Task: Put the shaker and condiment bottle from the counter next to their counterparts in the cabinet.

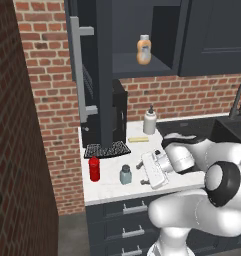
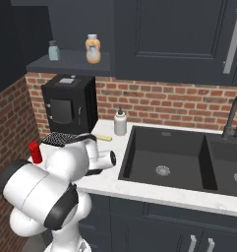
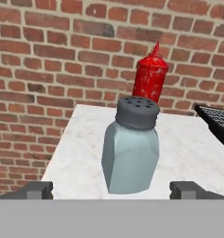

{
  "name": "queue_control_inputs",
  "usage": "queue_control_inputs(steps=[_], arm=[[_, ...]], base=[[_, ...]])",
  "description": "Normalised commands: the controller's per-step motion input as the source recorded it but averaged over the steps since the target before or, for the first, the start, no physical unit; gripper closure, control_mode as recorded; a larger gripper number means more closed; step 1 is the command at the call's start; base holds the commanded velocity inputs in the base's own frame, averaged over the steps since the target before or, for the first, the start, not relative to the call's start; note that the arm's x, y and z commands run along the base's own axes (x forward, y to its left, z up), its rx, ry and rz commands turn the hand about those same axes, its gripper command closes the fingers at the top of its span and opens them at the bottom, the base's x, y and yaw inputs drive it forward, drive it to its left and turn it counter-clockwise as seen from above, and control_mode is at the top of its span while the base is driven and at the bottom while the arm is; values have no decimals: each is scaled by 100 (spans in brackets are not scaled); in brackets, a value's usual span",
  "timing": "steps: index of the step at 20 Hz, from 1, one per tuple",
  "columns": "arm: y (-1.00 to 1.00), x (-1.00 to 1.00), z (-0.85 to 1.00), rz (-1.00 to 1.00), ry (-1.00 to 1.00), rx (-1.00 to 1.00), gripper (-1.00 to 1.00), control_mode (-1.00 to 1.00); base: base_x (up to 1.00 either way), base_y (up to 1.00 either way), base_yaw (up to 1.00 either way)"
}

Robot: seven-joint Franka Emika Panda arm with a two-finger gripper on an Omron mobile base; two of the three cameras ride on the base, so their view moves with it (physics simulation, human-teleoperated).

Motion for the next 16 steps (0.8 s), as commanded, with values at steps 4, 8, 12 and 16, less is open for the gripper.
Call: queue_control_inputs(steps=[4,8,12,16], arm=[[33,0,-12,0,0,0,-100,-100],[41,1,-2,0,0,0,-100,-100],[44,14,-5,0,0,0,-100,-100],[38,49,-10,-6,3,1,-100,-100]], base=[[0,0,0],[0,0,0],[0,0,0],[0,0,0]])
